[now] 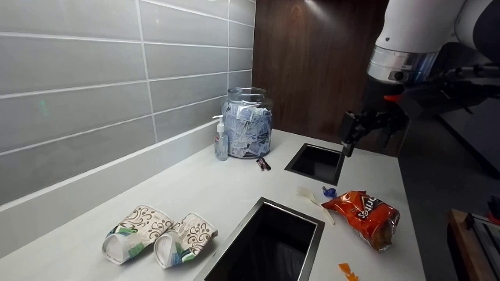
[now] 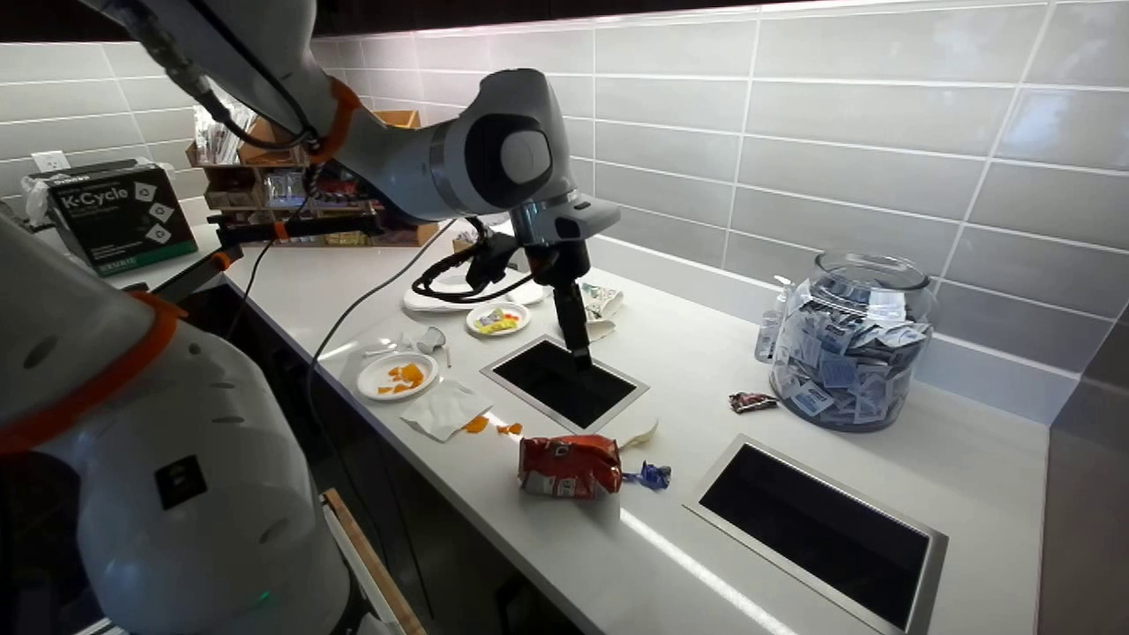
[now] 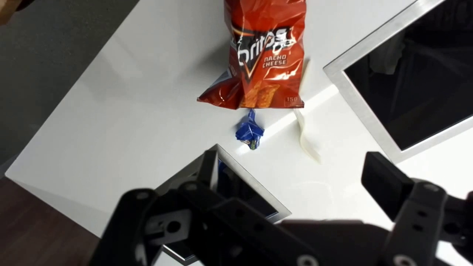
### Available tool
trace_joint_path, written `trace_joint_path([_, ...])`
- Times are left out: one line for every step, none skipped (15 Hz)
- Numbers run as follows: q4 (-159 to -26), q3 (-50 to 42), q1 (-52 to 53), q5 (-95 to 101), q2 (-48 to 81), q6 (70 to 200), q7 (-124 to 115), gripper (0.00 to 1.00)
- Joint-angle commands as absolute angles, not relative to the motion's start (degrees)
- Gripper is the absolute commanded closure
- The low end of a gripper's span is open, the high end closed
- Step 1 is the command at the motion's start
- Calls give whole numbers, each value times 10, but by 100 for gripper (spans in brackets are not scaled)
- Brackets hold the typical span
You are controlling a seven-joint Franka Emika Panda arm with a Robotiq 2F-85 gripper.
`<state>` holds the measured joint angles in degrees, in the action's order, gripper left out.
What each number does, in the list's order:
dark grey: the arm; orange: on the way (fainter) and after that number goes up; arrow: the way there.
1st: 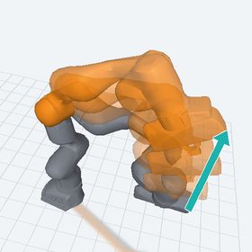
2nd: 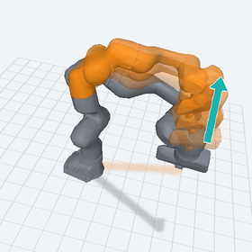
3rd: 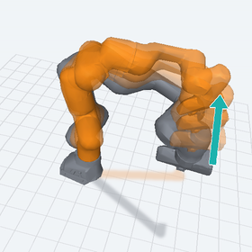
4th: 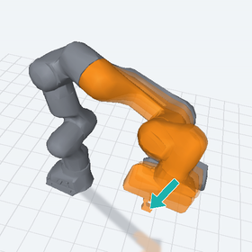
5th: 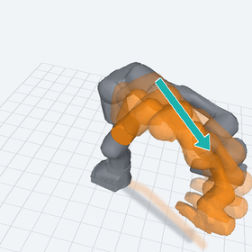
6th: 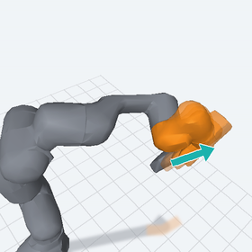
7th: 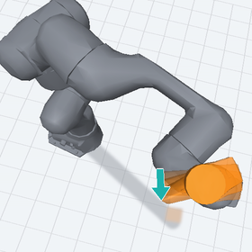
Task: Empty some doritos from the bag into the bin on the left
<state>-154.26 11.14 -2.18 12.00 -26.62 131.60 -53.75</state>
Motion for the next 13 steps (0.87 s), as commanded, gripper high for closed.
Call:
trace_joint_path([-1538,113,-13,107,-301,1291,-521,0])
trace_joint_path([-1535,114,-13,107,-305,1287,-519,0])
trace_joint_path([-1533,114,-11,106,-309,1288,-514,0])
trace_joint_path([-1531,117,-14,106,-312,1282,-519,0])
trace_joint_path([-1532,117,-21,115,-297,1304,-522,0])
trace_joint_path([-1531,117,-21,115,-298,1303,-522,0])
trace_joint_path([-1531,117,-22,115,-298,1303,-522,0])
trace_joint_path([-1531,117,-22,115,-298,1303,-522,0])
trace_joint_path([-1531,117,-22,115,-297,1303,-522,0])
trace_joint_path([-1531,117,-22,115,-297,1303,-522,0])
trace_joint_path([-1531,117,-22,115,-297,1303,-522,0])
trace_joint_path([-1531,117,-22,115,-297,1303,-522,0])
trace_joint_path([-1531,117,-22,115,-297,1303,-522,0])
